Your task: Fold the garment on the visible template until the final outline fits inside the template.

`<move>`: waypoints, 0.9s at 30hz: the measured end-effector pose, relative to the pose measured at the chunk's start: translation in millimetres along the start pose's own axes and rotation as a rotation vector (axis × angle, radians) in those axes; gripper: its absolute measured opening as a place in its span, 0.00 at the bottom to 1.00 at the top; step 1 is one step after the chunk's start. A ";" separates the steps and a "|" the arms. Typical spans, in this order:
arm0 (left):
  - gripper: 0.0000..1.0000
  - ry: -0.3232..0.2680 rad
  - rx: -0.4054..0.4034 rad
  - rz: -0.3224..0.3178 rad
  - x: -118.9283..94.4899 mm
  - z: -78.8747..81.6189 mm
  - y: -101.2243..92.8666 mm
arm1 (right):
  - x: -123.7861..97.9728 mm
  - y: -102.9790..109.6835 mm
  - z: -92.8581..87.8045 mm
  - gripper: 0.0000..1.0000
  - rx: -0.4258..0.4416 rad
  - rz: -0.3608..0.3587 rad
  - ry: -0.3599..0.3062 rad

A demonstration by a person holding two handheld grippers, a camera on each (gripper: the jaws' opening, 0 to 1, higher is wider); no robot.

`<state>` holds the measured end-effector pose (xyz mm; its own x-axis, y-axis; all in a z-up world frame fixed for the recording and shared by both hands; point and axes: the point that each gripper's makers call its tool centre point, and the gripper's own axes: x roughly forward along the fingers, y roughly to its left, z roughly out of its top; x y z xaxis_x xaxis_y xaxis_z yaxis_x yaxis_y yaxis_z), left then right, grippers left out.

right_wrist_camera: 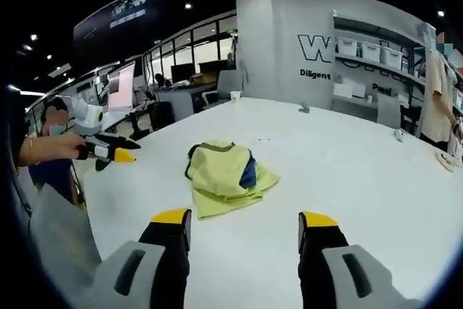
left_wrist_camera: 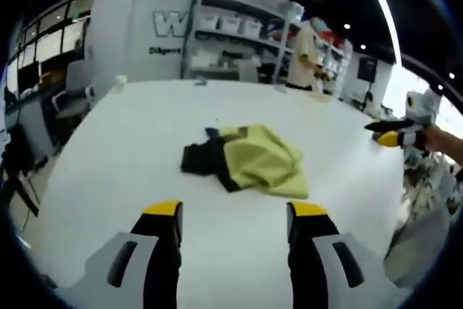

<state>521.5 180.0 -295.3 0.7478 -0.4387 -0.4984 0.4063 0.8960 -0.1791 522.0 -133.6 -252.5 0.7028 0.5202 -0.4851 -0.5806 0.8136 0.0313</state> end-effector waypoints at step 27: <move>0.26 0.045 0.112 0.000 88.3 -2.8 9.7 | 109.2 -21.5 14.7 0.27 -0.216 0.058 0.072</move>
<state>589.9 150.2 -343.4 0.7241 -0.4331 -0.5367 0.4646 0.8815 -0.0845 617.3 -90.4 -293.3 0.6394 0.5382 -0.5491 -0.6988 0.7046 -0.1231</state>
